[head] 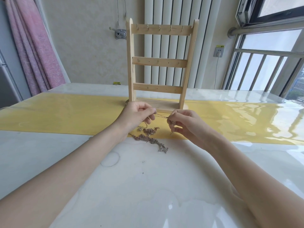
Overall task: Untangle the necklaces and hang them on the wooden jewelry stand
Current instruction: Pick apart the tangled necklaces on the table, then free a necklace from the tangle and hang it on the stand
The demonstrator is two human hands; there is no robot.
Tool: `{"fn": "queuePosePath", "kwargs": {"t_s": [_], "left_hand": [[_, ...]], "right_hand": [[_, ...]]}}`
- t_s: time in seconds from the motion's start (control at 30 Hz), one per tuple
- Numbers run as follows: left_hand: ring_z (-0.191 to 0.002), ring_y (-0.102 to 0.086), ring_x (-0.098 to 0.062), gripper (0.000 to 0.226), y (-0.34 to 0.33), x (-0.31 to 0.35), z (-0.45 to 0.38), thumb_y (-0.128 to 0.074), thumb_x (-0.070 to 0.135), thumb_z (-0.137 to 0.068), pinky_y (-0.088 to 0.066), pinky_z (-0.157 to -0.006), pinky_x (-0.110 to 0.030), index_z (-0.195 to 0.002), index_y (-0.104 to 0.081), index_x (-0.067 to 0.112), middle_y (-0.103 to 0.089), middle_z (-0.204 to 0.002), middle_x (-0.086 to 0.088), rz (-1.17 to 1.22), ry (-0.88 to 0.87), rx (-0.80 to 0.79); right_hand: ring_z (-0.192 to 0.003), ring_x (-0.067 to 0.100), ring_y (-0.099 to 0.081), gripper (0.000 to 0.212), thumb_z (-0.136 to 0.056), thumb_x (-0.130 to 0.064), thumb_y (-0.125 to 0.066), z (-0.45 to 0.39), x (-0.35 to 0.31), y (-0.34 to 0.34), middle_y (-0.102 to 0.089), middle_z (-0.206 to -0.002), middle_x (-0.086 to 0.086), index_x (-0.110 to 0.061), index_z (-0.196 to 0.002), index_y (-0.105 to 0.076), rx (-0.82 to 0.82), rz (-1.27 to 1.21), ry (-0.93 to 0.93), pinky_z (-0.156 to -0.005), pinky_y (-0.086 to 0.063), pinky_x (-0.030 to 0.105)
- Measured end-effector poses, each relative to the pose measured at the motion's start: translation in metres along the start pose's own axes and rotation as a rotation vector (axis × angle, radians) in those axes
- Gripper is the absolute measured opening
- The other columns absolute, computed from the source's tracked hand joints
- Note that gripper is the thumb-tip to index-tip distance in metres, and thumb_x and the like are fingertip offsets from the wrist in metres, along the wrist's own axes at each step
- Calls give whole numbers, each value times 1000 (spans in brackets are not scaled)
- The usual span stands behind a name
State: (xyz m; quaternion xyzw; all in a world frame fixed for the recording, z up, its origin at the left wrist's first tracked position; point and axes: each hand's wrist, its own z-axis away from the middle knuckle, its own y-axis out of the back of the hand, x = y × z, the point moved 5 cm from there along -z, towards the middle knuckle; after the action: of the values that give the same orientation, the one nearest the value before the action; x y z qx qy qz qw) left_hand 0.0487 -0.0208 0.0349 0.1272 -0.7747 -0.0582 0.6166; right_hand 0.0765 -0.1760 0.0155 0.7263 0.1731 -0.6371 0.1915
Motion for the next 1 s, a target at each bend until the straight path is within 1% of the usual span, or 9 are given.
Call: {"fn": "queuePosePath", "kwargs": {"t_s": [0.13, 0.23, 0.33, 0.5, 0.63, 0.73, 0.83, 0.9, 1.0], "left_hand": [[-60, -45, -4, 20, 0, 2, -2, -55, 15, -94, -38, -60, -16, -75, -60, 19, -53, -64, 8, -77, -39, 8], [-52, -37, -1, 8, -9, 9, 3, -65, 16, -87, -31, -51, -12, -81, -65, 22, -46, -65, 10, -186, -153, -112], [-45, -30, -3, 8, -11, 13, 4, -71, 14, -82, -24, -47, -13, -79, -69, 21, -37, -62, 9, -262, -238, -93], [-48, -28, -4, 14, -9, 14, 2, -71, 18, -82, -26, -49, -14, -72, -67, 26, -42, -57, 11, -237, -276, -48], [-57, -30, -7, 19, -8, 13, 2, -68, 16, -85, -29, -54, -12, -69, -66, 26, -51, -53, 20, -243, -290, -45], [-63, -35, -5, 20, -6, 10, 0, -69, 19, -83, -31, -61, -10, -68, -64, 31, -53, -68, 18, -256, -277, -11], [-80, -46, -3, 15, -5, 5, -2, -69, 22, -83, -33, -71, -9, -71, -65, 29, -53, -85, 12, -259, -220, -4], [-93, -49, 0, 14, -2, 5, -2, -69, 23, -84, -33, -78, -11, -71, -64, 28, -53, -93, 13, -224, -170, -1], [-106, -51, -8, 13, 8, 6, -5, -68, 25, -85, -34, -86, -15, -72, -64, 26, -60, -101, 6, -141, -90, 15]], "right_hand": [[-61, 16, -43, 28, -92, -5, -50, 1, 0, -1, -49, -67, 4, -11, -65, -48, 16, -41, -10, -63, -37, 26], [-60, 16, -43, 26, -94, -9, -49, 2, -1, -4, -49, -66, 3, -9, -67, -52, -1, -53, -7, -64, -37, 29], [-61, 16, -43, 28, -95, -11, -46, 1, -2, -7, -49, -66, 3, -9, -68, -52, -13, -69, -5, -65, -37, 28], [-63, 16, -45, 30, -98, -16, -46, 1, -1, -6, -52, -68, 2, -9, -71, -55, -3, -73, -4, -64, -38, 27], [-75, 14, -52, 37, -101, -30, -42, -2, 4, -2, -65, -87, 3, -9, -85, -67, 46, 12, -31, -69, -44, 27], [-82, 14, -55, 31, -101, -24, -43, -3, 4, 0, -67, -92, 1, -6, -94, -68, 71, -45, -9, -74, -45, 27], [-87, 13, -62, 19, -98, -12, -48, -3, -2, -6, -70, -86, 2, -9, -97, -67, 21, -85, 38, -83, -45, 28], [-82, 11, -63, 12, -94, -8, -54, -3, -4, -11, -69, -78, 2, -10, -95, -65, 15, -78, 53, -84, -45, 28], [-73, 9, -62, 12, -91, -5, -58, -5, -9, -13, -66, -70, -1, -7, -101, -65, 49, -13, 73, -82, -48, 27]]}}
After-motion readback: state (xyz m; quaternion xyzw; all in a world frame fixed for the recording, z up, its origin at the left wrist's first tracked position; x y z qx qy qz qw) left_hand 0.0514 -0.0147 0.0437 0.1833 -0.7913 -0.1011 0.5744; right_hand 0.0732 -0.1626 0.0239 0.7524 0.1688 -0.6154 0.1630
